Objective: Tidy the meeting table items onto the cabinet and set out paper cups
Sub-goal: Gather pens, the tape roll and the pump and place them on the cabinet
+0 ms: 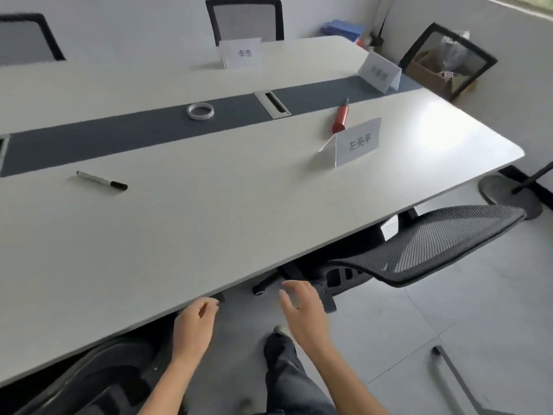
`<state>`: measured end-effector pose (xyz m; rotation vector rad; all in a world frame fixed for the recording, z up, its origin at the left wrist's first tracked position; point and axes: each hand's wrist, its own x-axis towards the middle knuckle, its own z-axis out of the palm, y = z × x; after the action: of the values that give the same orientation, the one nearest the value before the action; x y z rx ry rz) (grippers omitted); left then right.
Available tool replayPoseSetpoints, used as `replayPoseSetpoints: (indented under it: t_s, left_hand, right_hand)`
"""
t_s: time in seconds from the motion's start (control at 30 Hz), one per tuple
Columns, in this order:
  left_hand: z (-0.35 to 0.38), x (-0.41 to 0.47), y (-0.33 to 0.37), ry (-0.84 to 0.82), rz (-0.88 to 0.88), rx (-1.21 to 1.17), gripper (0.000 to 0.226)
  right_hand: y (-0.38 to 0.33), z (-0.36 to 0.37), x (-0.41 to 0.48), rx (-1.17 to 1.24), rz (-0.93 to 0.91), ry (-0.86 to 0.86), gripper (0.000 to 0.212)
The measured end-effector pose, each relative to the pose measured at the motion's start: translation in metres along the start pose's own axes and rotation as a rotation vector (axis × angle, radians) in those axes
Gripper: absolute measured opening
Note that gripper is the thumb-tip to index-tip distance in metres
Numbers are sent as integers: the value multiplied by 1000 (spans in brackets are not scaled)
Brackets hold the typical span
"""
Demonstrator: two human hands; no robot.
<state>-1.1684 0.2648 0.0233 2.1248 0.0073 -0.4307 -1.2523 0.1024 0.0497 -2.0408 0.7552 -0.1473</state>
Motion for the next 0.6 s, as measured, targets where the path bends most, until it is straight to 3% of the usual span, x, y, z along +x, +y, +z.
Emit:
replayPoseSetpoints:
  t_s: [0.1,0.3,0.43,0.6]
  left_hand:
    - [8,39,32,101,12,-13,24]
    - [35,101,108,161,80,-31,22]
    - [41,132,123,175,78,28,22]
    - [24,186,143,256,58,104,17]
  right_hand:
    - [-22,-9,56,33,-61,-58,26]
    - [-66,-26,160,51,-130,-70,28]
    - [-80,-25,213,71,-129,-94,27]
    - [-89,-47,294,88,-83,11,25]
